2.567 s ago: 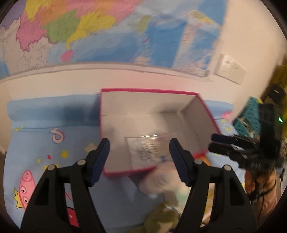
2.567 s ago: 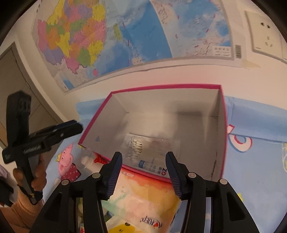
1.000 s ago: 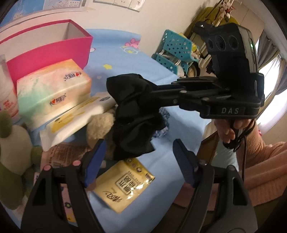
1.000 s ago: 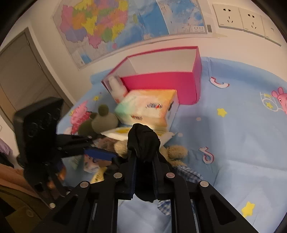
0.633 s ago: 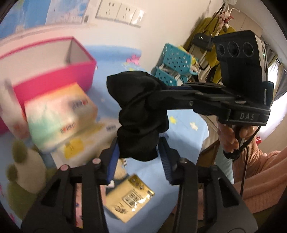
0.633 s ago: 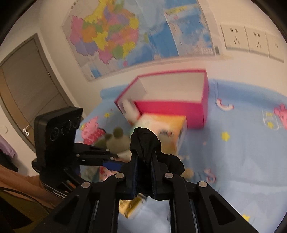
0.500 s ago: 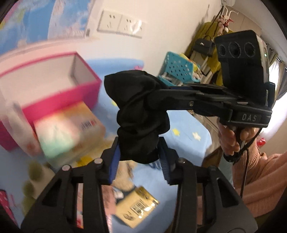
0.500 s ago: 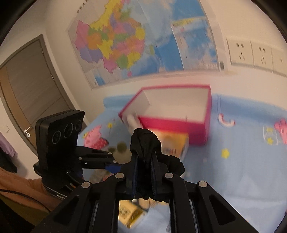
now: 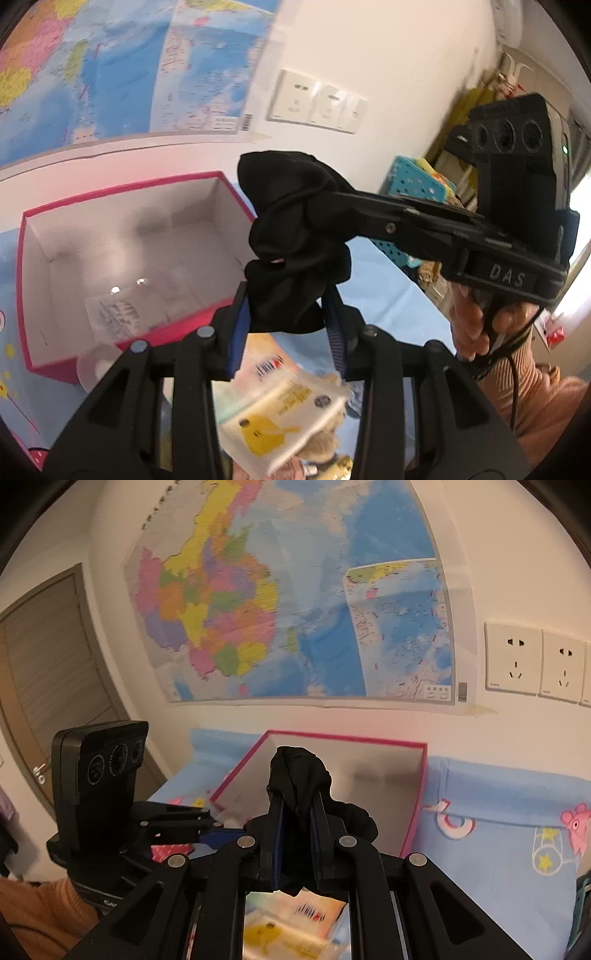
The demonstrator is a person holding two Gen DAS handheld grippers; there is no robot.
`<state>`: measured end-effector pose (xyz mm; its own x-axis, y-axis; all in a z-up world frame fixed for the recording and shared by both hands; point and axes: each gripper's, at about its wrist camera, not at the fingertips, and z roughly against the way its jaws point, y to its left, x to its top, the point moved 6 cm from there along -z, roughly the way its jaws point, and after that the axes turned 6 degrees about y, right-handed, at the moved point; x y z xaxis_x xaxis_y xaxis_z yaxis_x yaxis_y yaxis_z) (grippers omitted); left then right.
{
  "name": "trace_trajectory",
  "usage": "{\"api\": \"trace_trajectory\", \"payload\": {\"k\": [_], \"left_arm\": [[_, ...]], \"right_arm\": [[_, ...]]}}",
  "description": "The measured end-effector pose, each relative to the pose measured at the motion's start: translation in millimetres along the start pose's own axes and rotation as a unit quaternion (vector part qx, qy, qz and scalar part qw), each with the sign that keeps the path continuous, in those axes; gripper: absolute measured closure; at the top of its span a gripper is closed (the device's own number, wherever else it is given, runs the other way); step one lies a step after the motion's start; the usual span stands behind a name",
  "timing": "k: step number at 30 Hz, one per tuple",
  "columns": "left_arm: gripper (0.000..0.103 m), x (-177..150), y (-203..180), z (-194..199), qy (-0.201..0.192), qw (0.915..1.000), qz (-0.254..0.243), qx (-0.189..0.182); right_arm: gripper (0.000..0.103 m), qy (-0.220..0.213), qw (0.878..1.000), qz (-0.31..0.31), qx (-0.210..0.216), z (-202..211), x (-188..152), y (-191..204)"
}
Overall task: Organize soft objects
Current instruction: 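Carry the black cloth into the pink box and open the right gripper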
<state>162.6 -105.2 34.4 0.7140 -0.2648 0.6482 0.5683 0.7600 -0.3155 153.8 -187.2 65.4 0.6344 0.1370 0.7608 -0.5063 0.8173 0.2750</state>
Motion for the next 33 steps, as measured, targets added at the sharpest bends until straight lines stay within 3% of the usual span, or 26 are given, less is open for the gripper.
{"api": "trace_trajectory", "payload": {"k": [8, 15, 18, 19, 20, 28, 31, 33], "left_arm": [[0.063, 13.8, 27.1, -22.4, 0.021, 0.9991, 0.027, 0.025], [0.063, 10.5, 45.2, -53.9, 0.066, 0.9954, 0.043, 0.054], [0.063, 7.9, 48.2, -62.6, 0.079, 0.9926, 0.042, 0.082], [0.063, 7.4, 48.6, -63.4, 0.082, 0.9920, 0.041, 0.087], [0.062, 6.3, 49.3, -62.9, 0.083, 0.9918, 0.040, 0.089], [0.060, 1.9, 51.4, -41.3, 0.060, 0.9930, 0.036, 0.095], [0.059, -2.9, 47.7, -26.0, 0.042, 0.9943, 0.025, 0.095], [0.054, -10.7, 44.9, -9.8, 0.029, 0.9954, 0.020, 0.089]], "right_arm": [[0.091, 0.025, 0.999, -0.022, -0.015, -42.0, 12.3, -26.5], [0.086, 0.079, 0.995, -0.034, -0.054, -80.3, 2.5, -46.5], [0.071, 0.094, 0.989, -0.042, -0.103, -90.5, -1.8, -56.9], [0.061, 0.097, 0.988, -0.046, -0.111, -92.2, -2.2, -59.2], [0.060, 0.096, 0.987, -0.048, -0.118, -92.1, -2.3, -60.8], [0.058, 0.089, 0.990, -0.024, -0.106, -81.5, -11.6, -47.2], [0.054, 0.079, 0.993, -0.028, -0.087, -70.1, -16.7, -43.1], [0.050, 0.070, 0.995, -0.028, -0.069, -58.0, -22.9, -36.8]]}}
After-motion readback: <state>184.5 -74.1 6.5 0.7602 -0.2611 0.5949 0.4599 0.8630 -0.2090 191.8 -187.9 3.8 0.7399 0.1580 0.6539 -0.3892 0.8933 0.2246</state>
